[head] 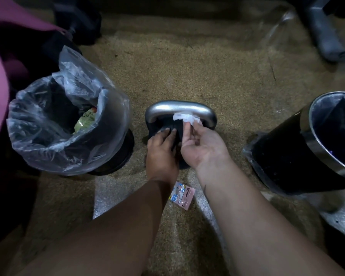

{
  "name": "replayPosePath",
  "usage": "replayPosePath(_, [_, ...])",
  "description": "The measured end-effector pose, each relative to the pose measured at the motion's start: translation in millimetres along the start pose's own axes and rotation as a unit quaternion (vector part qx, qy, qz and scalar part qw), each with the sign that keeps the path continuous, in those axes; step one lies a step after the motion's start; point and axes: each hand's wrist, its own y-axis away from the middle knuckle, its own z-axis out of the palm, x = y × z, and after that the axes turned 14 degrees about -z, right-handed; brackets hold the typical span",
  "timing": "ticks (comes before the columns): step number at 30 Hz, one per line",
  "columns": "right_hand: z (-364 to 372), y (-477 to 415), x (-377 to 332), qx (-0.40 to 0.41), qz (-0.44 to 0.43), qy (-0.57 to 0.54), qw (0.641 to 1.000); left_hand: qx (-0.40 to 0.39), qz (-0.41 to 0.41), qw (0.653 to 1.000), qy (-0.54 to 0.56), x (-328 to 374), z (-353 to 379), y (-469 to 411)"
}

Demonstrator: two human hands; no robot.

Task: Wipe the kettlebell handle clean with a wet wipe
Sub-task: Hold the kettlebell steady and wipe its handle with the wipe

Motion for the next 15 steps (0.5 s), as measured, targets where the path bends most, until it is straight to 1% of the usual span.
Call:
replayPosePath(4, [4.3, -3.2, 0.4, 0.016, -0.005, -0.002, 1.000, -0.003, 0.002, 1.000, -0.006, -1.4, 1.6, -0.1])
replayPosePath(8, [2.2, 2.6, -0.6, -0.002, 0.011, -0.001, 1.000, -0.005, 0.006, 1.000, 0.002, -1.4, 1.3, -1.0])
replayPosePath(12, [5.3, -1.0, -0.1, 0.013, -0.005, 0.014, 1.000, -0.013, -0.002, 1.000, -0.004, -1.1, 1.3, 0.9])
replayPosePath(15, [4.8, 0.2, -1.1, 0.007, -0.003, 0.043, 0.999, -0.020, 0.022, 0.999, -0.022, -2.5, -0.9, 0.3])
